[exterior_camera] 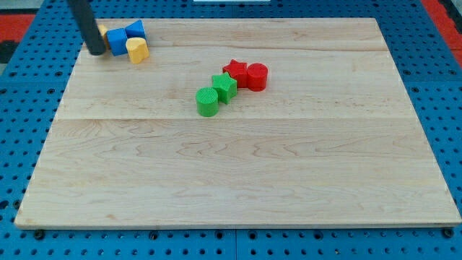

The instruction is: Push the yellow hexagon along with blue triangle to the top left of green star

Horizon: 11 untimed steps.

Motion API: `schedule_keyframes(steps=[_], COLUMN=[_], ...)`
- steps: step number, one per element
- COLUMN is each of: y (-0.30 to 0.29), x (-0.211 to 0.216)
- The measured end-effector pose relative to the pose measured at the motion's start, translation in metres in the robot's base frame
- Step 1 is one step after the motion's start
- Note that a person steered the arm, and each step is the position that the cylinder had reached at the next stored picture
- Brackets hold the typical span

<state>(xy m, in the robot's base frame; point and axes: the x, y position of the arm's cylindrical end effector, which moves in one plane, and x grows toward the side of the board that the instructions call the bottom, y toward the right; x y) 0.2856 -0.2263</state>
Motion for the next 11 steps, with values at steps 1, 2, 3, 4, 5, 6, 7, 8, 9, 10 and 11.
schedule_keyframes(steps=[1,2,3,4,5,6,7,8,9,10,11], y=[-0.063,-0.079,-0.014,-0.035,-0.075,-0.016,0.024,0.074,0.13,0.132,0.143], x=[-0.001,-0.004,-0.033,-0.04,-0.051,-0.078,-0.067,-0.049,-0.027,-0.023,-0.013])
